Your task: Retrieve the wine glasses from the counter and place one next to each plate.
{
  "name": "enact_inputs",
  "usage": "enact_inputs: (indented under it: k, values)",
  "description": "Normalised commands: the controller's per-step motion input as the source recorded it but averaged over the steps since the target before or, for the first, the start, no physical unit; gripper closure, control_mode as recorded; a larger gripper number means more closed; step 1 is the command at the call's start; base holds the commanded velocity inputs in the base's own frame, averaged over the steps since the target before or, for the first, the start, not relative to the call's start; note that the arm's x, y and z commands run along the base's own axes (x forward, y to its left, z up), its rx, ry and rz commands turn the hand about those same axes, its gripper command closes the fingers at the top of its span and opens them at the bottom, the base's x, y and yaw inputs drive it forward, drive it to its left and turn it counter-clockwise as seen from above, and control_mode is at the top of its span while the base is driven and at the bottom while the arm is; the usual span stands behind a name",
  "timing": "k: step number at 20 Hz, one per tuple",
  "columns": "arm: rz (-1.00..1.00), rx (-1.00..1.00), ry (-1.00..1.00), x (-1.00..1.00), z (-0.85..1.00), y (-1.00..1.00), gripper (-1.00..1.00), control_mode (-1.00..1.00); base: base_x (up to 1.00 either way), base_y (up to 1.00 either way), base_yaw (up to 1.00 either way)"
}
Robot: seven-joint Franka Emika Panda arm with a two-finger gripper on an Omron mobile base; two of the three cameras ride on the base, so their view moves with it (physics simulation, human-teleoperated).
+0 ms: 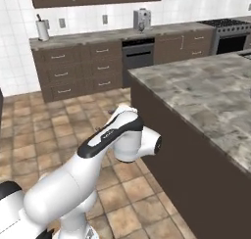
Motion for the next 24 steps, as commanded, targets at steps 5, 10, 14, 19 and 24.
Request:
enact_inputs:
  k: [5,10,14,19,24]
  values:
    - [0.00,0.00,0.00,0.00,0.00,0.00,-1.00,1.00,0.79,1.00,-0.12]
    - [0.00,0.00,0.00,0.00,0.00,0.00,-1.00,1.00,0.81,1.00,-0.11]
    - [0.00,0.00,0.00,0.00,0.00,0.00,-1.00,1.00,0.91,1.00,-0.08]
    - [0.00,0.00,0.00,0.00,0.00,0.00,-1.00,1.00,0.96,1.00,-0.06]
    - [0.00,0.00,0.00,0.00,0.00,0.00,-1.00,1.00,0.97,1.00,-0.03]
